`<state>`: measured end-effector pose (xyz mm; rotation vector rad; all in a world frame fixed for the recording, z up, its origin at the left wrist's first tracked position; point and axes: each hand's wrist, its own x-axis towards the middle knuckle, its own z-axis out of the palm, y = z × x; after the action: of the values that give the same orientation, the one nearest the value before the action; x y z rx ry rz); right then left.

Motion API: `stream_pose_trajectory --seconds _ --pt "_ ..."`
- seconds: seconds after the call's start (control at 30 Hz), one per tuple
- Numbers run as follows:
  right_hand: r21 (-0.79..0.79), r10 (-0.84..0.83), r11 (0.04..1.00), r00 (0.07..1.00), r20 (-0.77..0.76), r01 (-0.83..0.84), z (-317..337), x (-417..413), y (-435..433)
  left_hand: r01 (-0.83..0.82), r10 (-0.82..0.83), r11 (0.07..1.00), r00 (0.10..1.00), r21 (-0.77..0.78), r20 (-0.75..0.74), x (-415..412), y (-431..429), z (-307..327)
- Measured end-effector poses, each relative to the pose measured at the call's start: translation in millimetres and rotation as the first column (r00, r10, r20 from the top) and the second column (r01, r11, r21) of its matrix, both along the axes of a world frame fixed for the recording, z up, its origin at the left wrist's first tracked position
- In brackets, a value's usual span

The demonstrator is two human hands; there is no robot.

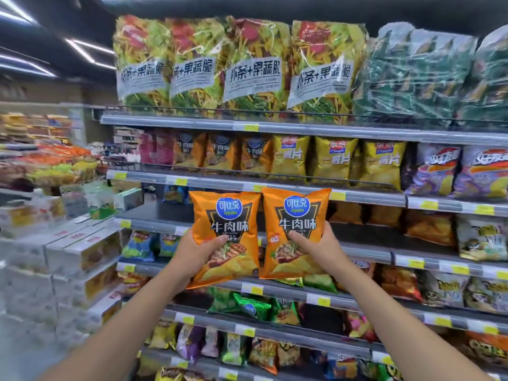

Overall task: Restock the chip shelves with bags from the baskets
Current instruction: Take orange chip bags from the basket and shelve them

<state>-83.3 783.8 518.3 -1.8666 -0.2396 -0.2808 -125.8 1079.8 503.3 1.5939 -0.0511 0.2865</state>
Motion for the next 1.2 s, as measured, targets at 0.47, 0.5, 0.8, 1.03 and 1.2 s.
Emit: stream_pose_trajectory --seconds 0.47,0.5,0.8,1.03,1.2 --pt "-0.032 0.161 0.986 0.987 -0.025 -0.162 29 96 84 -0.028 0.030 0.999 0.995 -0.014 0.099 93 96 20" --pt "-0.043 0.157 0.987 0.988 -0.013 -0.157 31 105 89 -0.024 0.026 1.000 0.994 -0.017 0.104 103 100 23" --pt "-0.198 0.020 0.980 0.992 0.124 0.005 65 195 118 0.043 -0.039 0.999 0.989 -0.026 0.144 215 142 53" --pt "-0.322 -0.069 0.940 0.987 0.147 0.114 93 238 138 0.127 -0.119 0.991 0.981 -0.051 0.151 279 163 72" --pt "-0.260 -0.095 0.958 0.990 0.102 0.119 111 249 147 0.215 -0.204 0.975 0.966 -0.051 0.161 316 173 88"
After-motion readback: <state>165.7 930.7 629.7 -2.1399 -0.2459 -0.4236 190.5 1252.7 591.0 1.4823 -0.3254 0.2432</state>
